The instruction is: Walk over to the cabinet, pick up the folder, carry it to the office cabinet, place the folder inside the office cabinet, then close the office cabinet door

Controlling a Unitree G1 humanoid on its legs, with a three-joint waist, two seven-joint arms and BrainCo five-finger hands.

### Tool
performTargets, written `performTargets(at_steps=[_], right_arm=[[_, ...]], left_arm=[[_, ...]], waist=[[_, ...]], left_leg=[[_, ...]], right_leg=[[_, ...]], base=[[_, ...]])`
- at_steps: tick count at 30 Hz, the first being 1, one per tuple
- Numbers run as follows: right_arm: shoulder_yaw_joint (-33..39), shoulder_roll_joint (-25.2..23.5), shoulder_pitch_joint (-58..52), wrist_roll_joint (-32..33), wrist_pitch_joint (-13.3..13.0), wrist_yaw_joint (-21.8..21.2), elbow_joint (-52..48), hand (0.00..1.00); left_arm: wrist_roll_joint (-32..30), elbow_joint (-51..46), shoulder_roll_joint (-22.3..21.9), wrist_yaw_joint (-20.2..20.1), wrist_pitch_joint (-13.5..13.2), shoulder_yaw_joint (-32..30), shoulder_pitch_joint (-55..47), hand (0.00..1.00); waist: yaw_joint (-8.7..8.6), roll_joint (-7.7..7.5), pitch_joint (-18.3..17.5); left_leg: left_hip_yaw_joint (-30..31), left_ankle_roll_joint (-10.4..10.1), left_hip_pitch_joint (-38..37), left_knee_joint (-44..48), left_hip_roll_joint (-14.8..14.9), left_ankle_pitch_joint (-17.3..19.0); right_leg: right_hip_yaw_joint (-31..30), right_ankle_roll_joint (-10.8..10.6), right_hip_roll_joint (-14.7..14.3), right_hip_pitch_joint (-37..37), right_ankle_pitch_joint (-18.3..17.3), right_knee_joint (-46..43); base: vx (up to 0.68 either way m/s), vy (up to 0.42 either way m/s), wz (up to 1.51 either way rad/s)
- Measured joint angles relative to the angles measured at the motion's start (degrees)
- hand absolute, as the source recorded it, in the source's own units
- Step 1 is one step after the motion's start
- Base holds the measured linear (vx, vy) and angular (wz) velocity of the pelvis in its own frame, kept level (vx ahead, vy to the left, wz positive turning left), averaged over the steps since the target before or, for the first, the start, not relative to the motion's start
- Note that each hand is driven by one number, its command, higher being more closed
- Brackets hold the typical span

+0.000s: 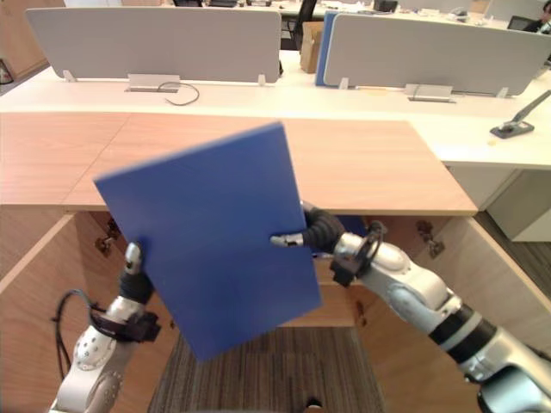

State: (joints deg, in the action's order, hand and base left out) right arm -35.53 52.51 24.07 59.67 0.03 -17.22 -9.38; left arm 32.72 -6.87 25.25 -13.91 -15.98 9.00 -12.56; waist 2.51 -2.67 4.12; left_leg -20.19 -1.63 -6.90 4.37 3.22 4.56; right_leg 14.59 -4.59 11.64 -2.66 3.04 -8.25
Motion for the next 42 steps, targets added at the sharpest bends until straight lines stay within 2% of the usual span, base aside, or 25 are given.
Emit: performTargets(at_steps=[1, 3, 5, 7, 9, 10, 12, 13, 15, 17, 18, 21, 24, 28, 29, 33, 35, 37, 39, 40, 42], right_arm=[[-0.04, 0.77, -1.56, -1.96, 0.4, -0.01, 0.0, 1.0], [-0.14, 1.52, -3.87, -5.12, 1.03, -0.01, 0.0, 1.0], [-0.1, 0.86, -5.25, -4.55, 0.87, -2.7, -2.35, 1.0], [0.4, -0.51, -6.25, -4.96, 0.23, -4.05, -7.86, 1.0], [4.1, -4.12, -8.31, -9.05, -1.51, -4.84, -12.3, 1.0], [6.6, -7.09, -9.16, -12.87, -2.59, -4.52, -13.65, 1.0], [11.55, -15.89, -9.84, -28.71, -6.76, -0.78, -14.22, 1.0], [11.94, -17.63, -10.08, -33.25, -7.59, 0.6, -14.07, 1.0], [9.83, -22.68, -10.81, -44.86, -8.85, 4.03, -12.78, 1.0], [5.79, -24.14, -12.11, -52.76, -8.97, 4.89, -11.29, 1.0], [2.85, -24.54, -13.15, -56.92, -9.0, 4.87, -9.42, 1.0], [-3.03, -25.83, -14.88, -63.95, -9.0, 4.87, -2.84, 1.0], [-6.08, -26.97, -15.0, -69.75, -9.1, 4.94, 2.8, 1.0], [-9.39, -31.43, -13.48, -79.64, -9.79, 6.47, 19.55, 1.0], [-9.68, -33.19, -12.41, -84.11, -9.97, 6.85, 25.29, 1.0], [-9.74, -37.12, -7.07, -93.7, -9.81, 8.25, 42.17, 1.0], [-8.55, -38.41, -5.09, -94.54, -8.99, 8.61, 48.03, 1.0], [-2.26, -41.08, -4.22, -93.12, -7.56, 8.94, 54.64, 1.0], [7.38, -43.38, -1.64, -80.84, -3.55, 11.23, 61.67, 1.0], [9.62, -43.74, -0.92, -76.95, -2.74, 11.46, 62.85, 1.0], [14.91, -43.91, 0.84, -63.34, -0.68, 13.96, 64.31, 1.0]], left_arm=[[3.95, 5.27, 0.2, -2.91, 1.48, 1.21, 0.0, 0.0], [6.54, 14.67, -0.17, -5.28, 3.09, 2.82, 0.04, 0.0], [7.24, 26.71, -0.74, -4.72, 6.54, 3.86, 0.3, 0.0], [6.81, 35.6, -2.08, -4.02, 8.66, 4.32, 0.16, 0.0], [4.61, 42.92, -5.91, -3.71, 9.27, 2.73, 0.37, 0.0], [2.99, 46.22, -8.33, -3.37, 9.49, 0.83, 0.53, 0.0], [-1.93, 54.49, -13.97, -1.43, 9.84, -6.27, 1.16, 0.0], [-2.97, 56.17, -14.98, -0.61, 9.87, -8.29, 1.3, 0.0], [-5.49, 61.88, -17.46, 2.38, 9.81, -15.37, 1.34, 0.0], [-7.11, 64.45, -18.26, 5.08, 9.75, -19.48, 0.97, 0.0], [-8.24, 65.39, -18.43, 6.9, 9.74, -21.26, 0.71, 0.0], [-10.31, 66.09, -19.03, 9.54, 9.72, -25.27, -0.62, 0.0], [-13.17, 67.71, -19.37, 11.17, 9.59, -26.36, -0.92, 0.0], [-15.34, 68.2, -20.29, 12.82, 9.52, -27.72, -0.98, 0.0], [-15.47, 68.05, -20.45, 13.46, 9.39, -27.95, -0.79, 0.0], [-17.8, 66.48, -20.66, 14.98, 9.27, -27.58, -0.44, 0.0], [-18.55, 64.82, -20.72, 15.18, 9.25, -27.0, -0.45, 0.0], [-19.1, 62.88, -20.99, 15.25, 9.12, -26.71, -0.23, 0.0], [-19.15, 60.73, -21.8, 15.56, 8.81, -26.44, 0.04, 0.0], [-19.15, 60.35, -21.96, 15.56, 8.82, -26.12, 0.04, 0.0], [-19.14, 58.73, -22.82, 15.51, 8.83, -25.98, -0.02, 0.0]], waist=[[-0.01, 0.0, -0.05], [-0.12, 0.03, -0.32], [-1.57, 0.13, -0.42], [-2.48, 0.1, -0.44], [-2.45, 0.12, -0.5], [-2.4, 0.09, -0.54], [-2.25, 0.15, -0.83], [-2.12, 0.2, -0.91], [-1.89, 0.26, -1.05], [-1.69, 0.26, -1.05], [-1.47, 0.26, -1.05], [-1.04, 0.18, -0.94], [-0.51, 0.16, -0.73], [0.62, 0.06, -0.18], [1.09, 0.05, 0.2], [2.1, 0.25, 2.6], [2.42, 0.29, 3.03], [3.25, 0.51, 3.54], [3.53, 1.12, 4.59], [3.53, 1.34, 4.87], [3.66, 1.98, 5.94]], left_leg=[[-0.25, 0.0, 0.02, -0.03, -0.01, 0.0], [-0.47, -0.01, 0.32, -0.07, 0.05, 0.02], [-0.49, -0.01, 0.67, -0.03, 0.0, 0.01], [-0.52, -0.01, 0.74, 0.06, 0.11, 0.01], [-0.46, -0.02, 0.75, 0.1, 0.07, 0.03], [-0.45, 0.0, 0.75, 0.11, 0.03, 0.07], [-0.41, -0.04, 0.76, 0.72, 0.05, 0.48], [-0.39, -0.17, 0.79, 0.85, 0.07, 0.67], [-0.22, -0.52, 0.8, 0.9, 0.03, 0.9], [-0.01, -0.49, 0.82, 1.0, 0.02, 0.86], [0.17, -0.24, 0.89, 1.13, 0.01, 0.7], [0.66, -0.24, 1.1, 1.35, -0.13, 0.71], [0.98, -0.53, 1.15, 1.27, -0.21, 0.89], [2.17, -0.54, 1.59, 1.08, -0.42, 0.86], [2.55, -0.46, 2.0, 1.03, -0.55, 0.67], [4.4, 0.34, 2.67, 0.85, -0.91, 0.08], [5.25, 0.6, 3.3, 0.76, -0.95, -0.21], [5.93, 0.89, 3.8, 0.68, -0.95, -0.46], [6.91, 1.23, 3.95, -0.15, -1.25, -1.15], [7.02, 1.28, 3.93, -0.19, -1.3, -1.24], [7.19, 1.31, 3.85, -0.19, -1.57, -1.42]], right_leg=[[-0.26, -0.01, -0.07, -0.14, 0.12, 0.07], [-0.59, -0.02, -0.21, -0.35, 0.49, 0.77], [-0.64, 0.0, -0.34, -0.6, 0.71, 1.23], [-0.72, 0.01, -0.54, -0.63, 0.71, 1.43], [-0.74, 0.01, -0.52, -0.61, 0.71, 1.55], [-0.74, 0.01, -0.49, -0.6, 0.71, 1.57], [-0.79, 0.01, -0.42, -0.65, 0.71, 1.58], [-0.79, 0.01, -0.41, -0.63, 0.7, 1.59], [-0.79, 0.02, -0.37, -0.62, 0.69, 1.58], [-0.78, 0.02, -0.37, -0.59, 0.69, 1.57], [-0.77, 0.02, -0.36, -0.57, 0.68, 1.57], [-0.73, 0.02, -0.21, -0.56, 0.67, 1.56], [-0.68, 0.01, -0.19, -0.59, 0.66, 1.54], [-0.57, 0.02, -0.26, -0.99, 0.64, 1.63], [-0.58, 0.03, -0.25, -1.52, 0.65, 1.51], [-0.04, 0.02, -0.18, -1.81, 0.66, 1.3], [0.98, 0.01, -0.11, -1.92, 0.65, 1.46], [1.48, 0.01, -0.13, -1.94, 0.65, 1.64], [2.55, 0.02, 0.22, -1.4, 0.64, 1.59], [2.62, 0.02, 0.31, -1.32, 0.63, 1.48], [2.89, 0.02, 0.85, -1.44, 0.19, 0.5]], base=[[-0.01, 0.008, -0.1], [0.0, 0.005, -0.08], [0.01, 0.001, -0.02], [0.02, -0.002, -0.01], [0.02, -0.001, -0.01], [0.0, 0.0, 0.0], [0.0, 0.0, 0.0], [0.0, 0.0, 0.0], [0.0, 0.0, 0.0], [0.0, 0.0, 0.0], [0.0, 0.0, 0.0], [0.0, 0.002, 0.04], [0.0, 0.002, 0.01], [0.0, 0.0, 0.0], [0.0, 0.0, 0.0], [0.01, -0.007, 0.07], [0.05, -0.012, 0.21], [0.05, -0.009, 0.2], [0.05, 0.0, 0.23], [0.04, 0.018, 0.16], [0.0, 0.031, 0.09]])
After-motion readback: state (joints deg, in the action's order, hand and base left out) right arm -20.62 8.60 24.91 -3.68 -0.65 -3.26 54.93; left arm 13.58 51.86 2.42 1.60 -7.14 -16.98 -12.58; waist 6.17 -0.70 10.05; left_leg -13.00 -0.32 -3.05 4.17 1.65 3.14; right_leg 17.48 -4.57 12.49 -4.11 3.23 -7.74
